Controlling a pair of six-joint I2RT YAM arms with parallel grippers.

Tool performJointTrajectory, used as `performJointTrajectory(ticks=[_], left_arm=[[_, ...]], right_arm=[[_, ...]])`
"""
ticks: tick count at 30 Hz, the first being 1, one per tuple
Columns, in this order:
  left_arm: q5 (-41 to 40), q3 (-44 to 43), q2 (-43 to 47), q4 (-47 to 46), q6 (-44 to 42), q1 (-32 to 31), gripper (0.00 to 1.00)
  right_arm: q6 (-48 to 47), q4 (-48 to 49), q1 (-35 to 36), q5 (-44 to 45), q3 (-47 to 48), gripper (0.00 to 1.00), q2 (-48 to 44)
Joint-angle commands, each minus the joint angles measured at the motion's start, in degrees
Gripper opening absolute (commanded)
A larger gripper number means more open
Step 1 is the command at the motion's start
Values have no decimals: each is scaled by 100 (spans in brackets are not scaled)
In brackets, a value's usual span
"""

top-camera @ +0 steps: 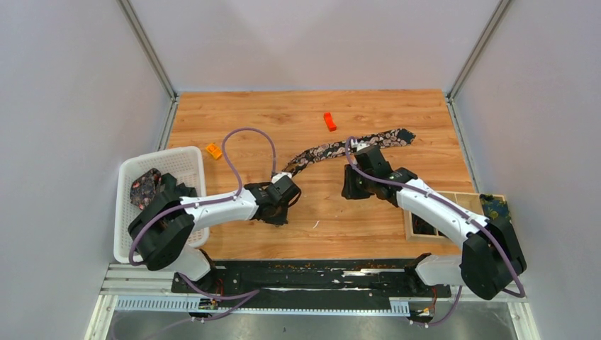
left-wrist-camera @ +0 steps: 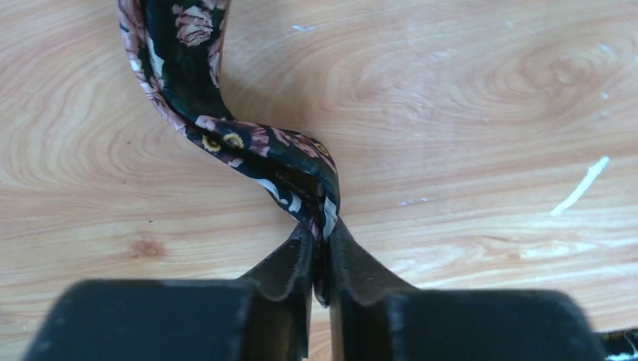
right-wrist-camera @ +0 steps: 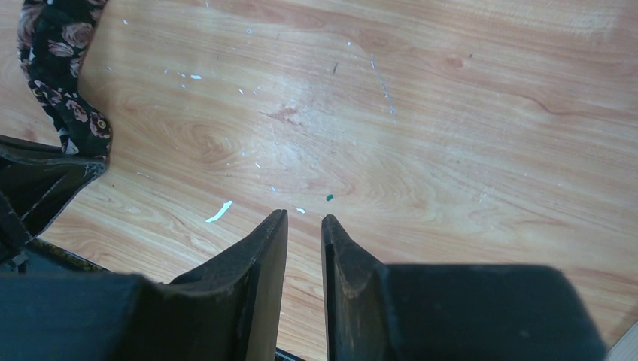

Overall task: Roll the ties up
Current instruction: Flatten out the tie at the center of the board.

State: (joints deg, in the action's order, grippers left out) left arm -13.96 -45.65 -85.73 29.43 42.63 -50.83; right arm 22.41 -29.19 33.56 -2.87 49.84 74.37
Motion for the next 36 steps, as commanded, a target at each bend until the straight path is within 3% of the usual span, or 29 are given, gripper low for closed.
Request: performJointTrajectory(ticks=[1,4,11,16,20,23,27,32,36], left_arm=[[232,-522,43,-201,-128,-277,9],[920,-836,53,-305,-245,-463,1],[2830,-1126,586,-1040,-4,-602,0],[3113,-1159,1795,-721,-53,-541,0],[3194,-903,2961,-130,-26,231,3],[3466,-378,3626,12,17,1348,4],[4125,398,3643,-124,84,2348,3],[4332,1075,3501,-305,104,2662,4],[3931,1235,3646,55,-79,2674,9]], right_arm=[[14,163,23,163,-65,25,-144],[-95,-26,25,505,29,25,-156],[-264,-737,4,1360,361,26,-384],[-388,-1122,-39,1695,632,27,-518],[-432,-1186,-50,1655,830,27,-460],[-457,-1034,-56,1368,933,27,-252],[-407,-909,-44,881,1113,26,205],[-357,-746,-47,393,1128,25,578],[-261,-649,-36,143,988,25,681]])
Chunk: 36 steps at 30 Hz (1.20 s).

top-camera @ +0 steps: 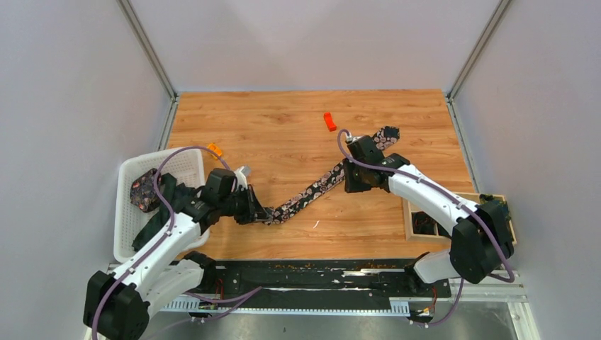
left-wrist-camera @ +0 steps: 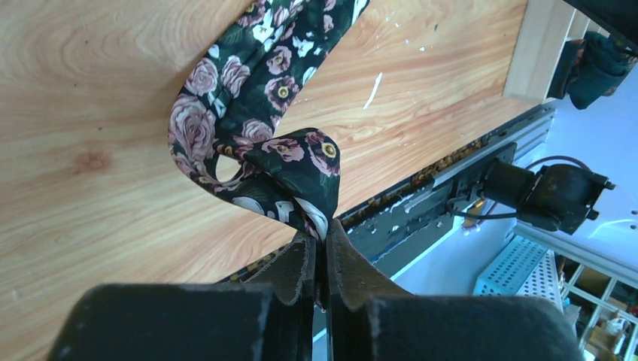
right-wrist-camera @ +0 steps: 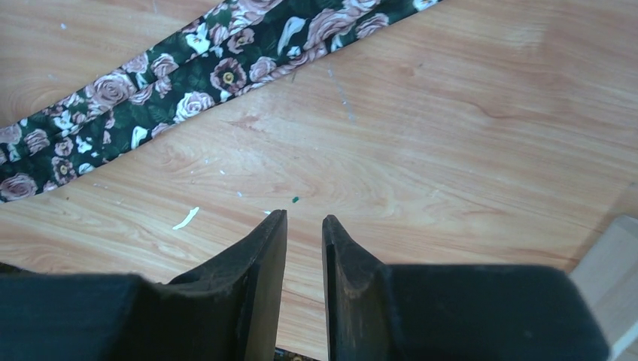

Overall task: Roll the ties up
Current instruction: Flatten out the tie at the center of the board.

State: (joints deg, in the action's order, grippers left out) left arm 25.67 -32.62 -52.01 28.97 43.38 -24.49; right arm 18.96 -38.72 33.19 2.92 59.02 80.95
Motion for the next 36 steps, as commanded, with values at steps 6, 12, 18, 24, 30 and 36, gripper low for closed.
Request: performJointTrajectory(ticks=[6,12,18,24,30,36], left_arm=[[-1069,-146,620,931,-369,58,30],[-2630,-500,1447,1712,-7,67,77],[-2653,-684,1407,1412,-162,61,77],[-2608,-972,386,896,-492,54,65],[-2192,-983,-923,39,-555,58,53],[-2277,-1036,-1963,-508,-643,58,47]], right_arm=[[234,729,69,-986,-314,25,124],[310,1021,434,-1077,-634,25,222],[448,1458,770,-1202,-928,25,197],[557,1870,1259,-1176,-923,24,519],[688,2284,1707,-1075,-763,21,1079],[755,2527,1978,-1039,-435,18,1673]])
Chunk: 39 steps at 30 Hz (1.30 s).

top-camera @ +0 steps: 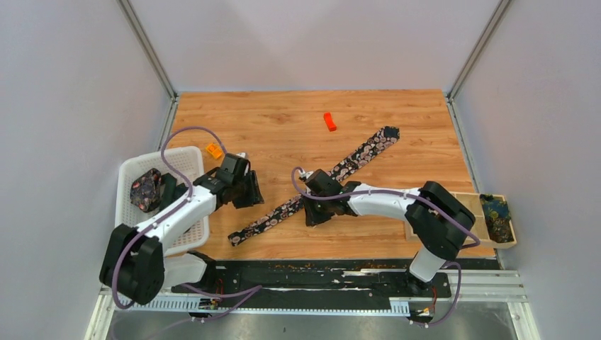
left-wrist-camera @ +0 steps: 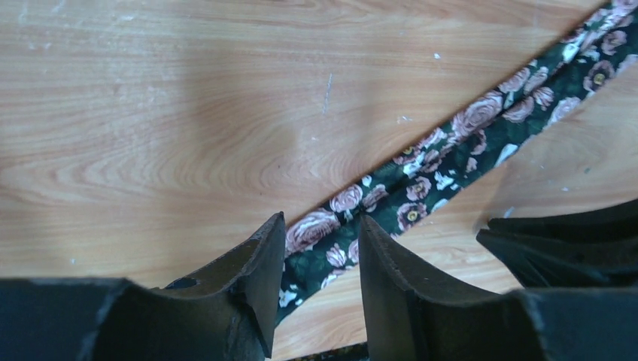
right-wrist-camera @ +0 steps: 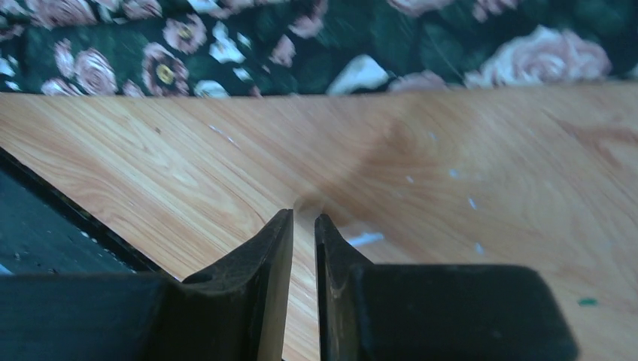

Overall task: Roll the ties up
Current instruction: Flatten out the tie at the center of the board.

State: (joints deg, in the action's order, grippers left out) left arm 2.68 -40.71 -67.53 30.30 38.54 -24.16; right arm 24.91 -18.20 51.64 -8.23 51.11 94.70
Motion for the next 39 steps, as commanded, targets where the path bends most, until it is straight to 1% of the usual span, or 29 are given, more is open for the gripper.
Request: performJointTrajectory(ticks=[1,5,11,27,31,35,39], left_arm=[[22,-247,-572,-708,-167,26,47],[10,-267,-1086,-997,-216,26,46],[246,-259,-1734,-1339,-294,26,45],[580,-122,-2009,-1509,-400,26,39],[585,-122,-1939,-1503,-447,25,39],[640,-114,-1907,-1539,-547,26,39],[927,-113,-2046,-1646,-625,17,38]], right_arm=[[163,497,153,82,428,18,391],[147,488,189,47,696,16,765],[96,441,220,-81,1120,15,1101],[-132,-97,215,26,1988,14,1687],[-166,-291,215,77,2010,14,1593],[-213,-326,214,99,1817,16,1152],[-261,-521,146,332,1747,17,752]])
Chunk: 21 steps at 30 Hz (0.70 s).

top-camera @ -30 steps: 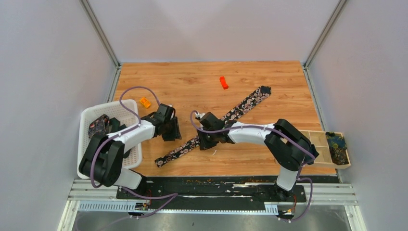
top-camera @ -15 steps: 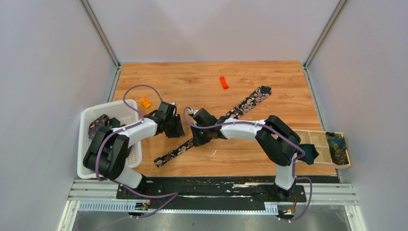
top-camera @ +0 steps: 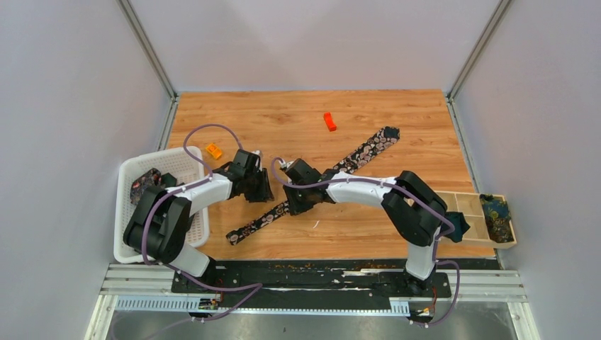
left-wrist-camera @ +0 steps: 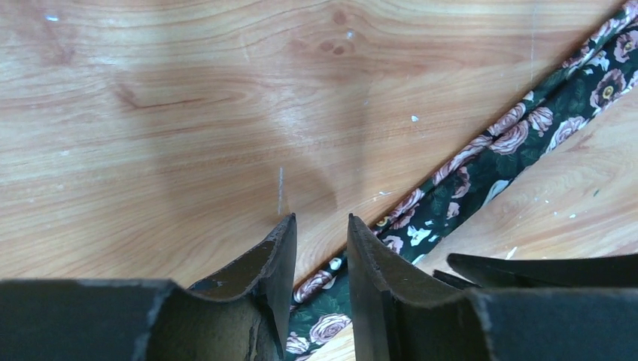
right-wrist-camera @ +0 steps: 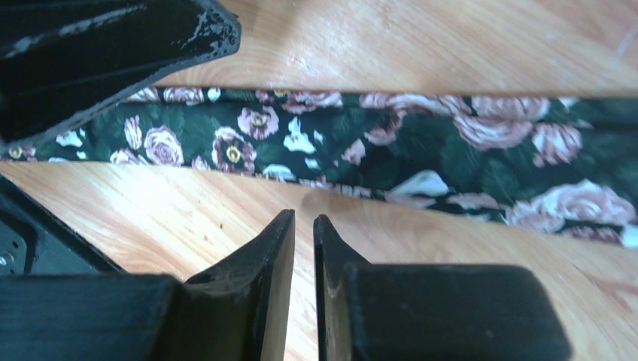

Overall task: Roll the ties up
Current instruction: Flatten out the tie at the center of the board.

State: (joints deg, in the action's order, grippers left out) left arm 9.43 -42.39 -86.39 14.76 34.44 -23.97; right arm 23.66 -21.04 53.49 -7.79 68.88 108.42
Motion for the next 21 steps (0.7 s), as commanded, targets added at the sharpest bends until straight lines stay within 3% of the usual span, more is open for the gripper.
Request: performJointTrajectory(ticks=[1,8,12,15,21], left_arm=[[273,60,-181,-104,-205,-3,38],[288,107,178,-7,-151,-20,38],[219,138,658,261,-213,-20,42],[74,160,1103,544,-244,-20,50],[-178,282,2247,953,-251,-21,75]], right_arm=[[-137,-256,-97,292,-51,17,-696],[-180,-571,-665,578,217,21,-960],[-211,-935,-1170,770,545,21,-829],[-227,-1146,-1533,1047,780,23,-656],[-280,-1288,-2213,1099,1220,24,-174]])
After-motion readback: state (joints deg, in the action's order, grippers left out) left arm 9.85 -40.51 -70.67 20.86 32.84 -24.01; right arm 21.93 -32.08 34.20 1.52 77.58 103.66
